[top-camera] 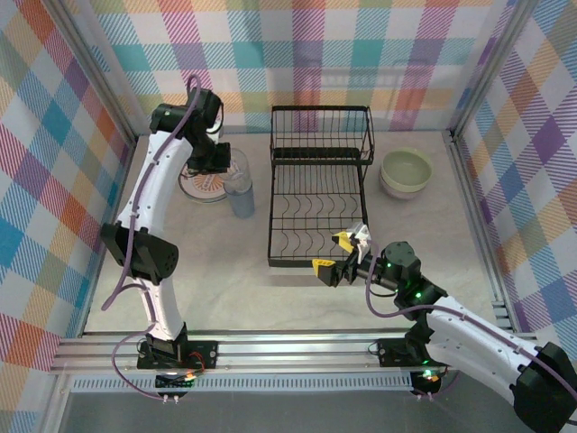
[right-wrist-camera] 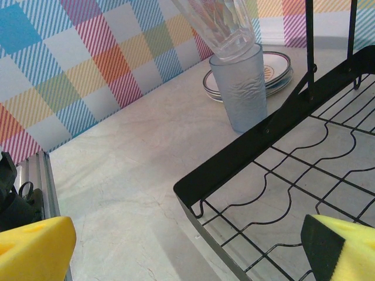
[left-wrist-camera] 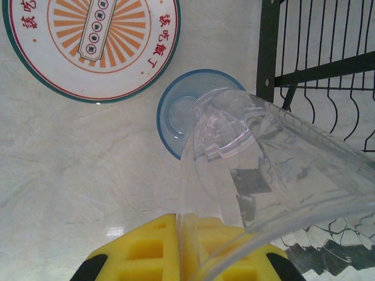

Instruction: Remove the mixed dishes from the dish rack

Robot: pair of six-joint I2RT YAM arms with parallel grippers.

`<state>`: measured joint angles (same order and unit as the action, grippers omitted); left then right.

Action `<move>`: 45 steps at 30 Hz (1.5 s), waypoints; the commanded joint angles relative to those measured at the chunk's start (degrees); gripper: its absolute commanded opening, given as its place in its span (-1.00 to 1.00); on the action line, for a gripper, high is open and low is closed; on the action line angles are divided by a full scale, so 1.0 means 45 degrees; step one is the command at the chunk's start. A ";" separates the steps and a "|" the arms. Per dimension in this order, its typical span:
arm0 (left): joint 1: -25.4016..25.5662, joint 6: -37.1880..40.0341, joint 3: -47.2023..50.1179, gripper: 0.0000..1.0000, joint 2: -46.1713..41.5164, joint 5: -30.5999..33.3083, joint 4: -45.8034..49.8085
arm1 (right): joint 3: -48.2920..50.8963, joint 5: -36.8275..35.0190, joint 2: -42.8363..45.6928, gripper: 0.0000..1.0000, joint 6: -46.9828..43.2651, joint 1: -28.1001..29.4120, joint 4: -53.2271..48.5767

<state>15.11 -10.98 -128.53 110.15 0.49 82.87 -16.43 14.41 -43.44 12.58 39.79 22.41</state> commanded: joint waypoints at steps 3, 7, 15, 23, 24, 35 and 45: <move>-0.0368 0.0270 -0.0443 -1.00 0.0358 0.0000 0.0276 | 0.0154 -0.0020 -0.0063 0.97 -0.0080 0.0074 0.0642; -0.0409 0.0291 -0.0471 -1.00 0.0580 0.0009 0.0237 | 0.0134 0.0000 -0.0182 0.98 -0.0049 0.0077 0.0662; -0.0429 0.0370 -0.0866 -0.99 0.1181 -0.0105 0.0315 | 0.0115 -0.0070 -0.0433 0.97 -0.0073 0.0083 0.0770; -0.0497 0.0466 -0.1047 -0.95 0.1719 -0.0207 0.0373 | 0.0098 -0.0215 -0.0494 0.97 -0.0081 0.0080 0.0732; -0.0507 0.0455 -0.1047 -0.95 0.1757 -0.0226 0.0375 | 0.0095 -0.0232 -0.0491 0.98 -0.0081 0.0078 0.0722; -0.0546 0.0616 -0.1087 -0.16 0.1785 -0.0870 0.0061 | 0.0066 -0.0419 -0.0619 0.97 -0.0105 0.0095 0.0665; -0.0543 0.0469 -0.0733 0.99 0.0223 -0.1705 -0.1415 | -0.0041 -0.1370 0.0006 0.98 -0.0043 0.0087 -0.0176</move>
<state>13.61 -8.82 -132.05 117.58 -5.48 79.05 -16.43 10.28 -45.08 12.60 39.83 22.31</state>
